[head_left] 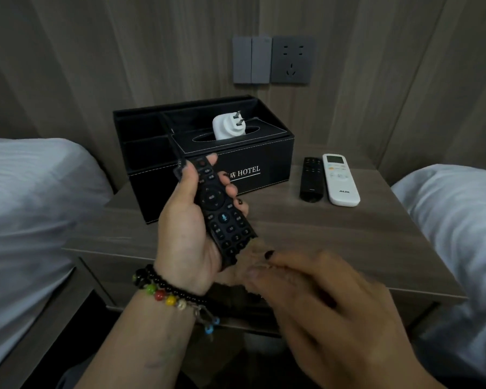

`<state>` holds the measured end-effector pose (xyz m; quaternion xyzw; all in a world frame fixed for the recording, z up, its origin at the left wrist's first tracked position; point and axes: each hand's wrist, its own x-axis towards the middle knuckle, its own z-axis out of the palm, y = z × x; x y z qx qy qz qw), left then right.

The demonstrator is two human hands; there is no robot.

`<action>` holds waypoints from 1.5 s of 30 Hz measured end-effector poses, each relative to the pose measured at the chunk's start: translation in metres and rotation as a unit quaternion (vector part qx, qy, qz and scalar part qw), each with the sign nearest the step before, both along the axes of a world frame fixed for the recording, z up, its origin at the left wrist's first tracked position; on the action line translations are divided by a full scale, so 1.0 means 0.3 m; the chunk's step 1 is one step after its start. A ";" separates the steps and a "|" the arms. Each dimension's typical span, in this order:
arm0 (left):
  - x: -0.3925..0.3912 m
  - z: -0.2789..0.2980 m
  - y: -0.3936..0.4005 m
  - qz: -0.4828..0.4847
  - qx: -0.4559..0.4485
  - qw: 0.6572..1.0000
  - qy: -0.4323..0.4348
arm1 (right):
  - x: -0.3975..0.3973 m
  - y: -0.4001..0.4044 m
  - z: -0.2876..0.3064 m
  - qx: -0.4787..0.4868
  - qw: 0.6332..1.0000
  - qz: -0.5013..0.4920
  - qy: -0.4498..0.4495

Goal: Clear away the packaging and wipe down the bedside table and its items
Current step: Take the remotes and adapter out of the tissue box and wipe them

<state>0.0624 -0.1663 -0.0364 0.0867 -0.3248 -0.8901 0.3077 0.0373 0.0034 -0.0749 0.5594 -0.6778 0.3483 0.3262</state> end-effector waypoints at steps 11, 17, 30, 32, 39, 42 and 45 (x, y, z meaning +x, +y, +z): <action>0.009 -0.049 0.051 -0.192 -0.197 0.951 -0.140 | -0.064 0.037 0.037 -0.010 0.999 0.002 -0.040; -0.009 -0.075 0.116 -0.326 -0.270 0.892 -0.161 | -0.121 0.070 0.069 -0.084 0.994 -0.065 -0.040; -0.017 0.008 0.033 -0.197 -0.132 0.968 -0.081 | -0.052 0.037 0.015 -0.011 0.999 0.008 -0.049; -0.009 0.000 0.051 -0.233 -0.187 0.948 -0.112 | -0.069 0.033 0.033 -0.051 0.997 0.003 -0.064; 0.005 -0.017 0.092 -0.203 -0.253 0.935 -0.146 | -0.131 0.045 0.033 -0.140 0.982 -0.073 -0.107; -0.004 -0.005 0.103 -0.130 -0.204 0.963 -0.119 | -0.102 0.016 0.004 -0.123 0.987 -0.025 -0.102; -0.017 0.018 0.093 -0.043 -0.142 0.984 -0.095 | -0.066 -0.004 -0.020 -0.084 0.993 0.022 -0.079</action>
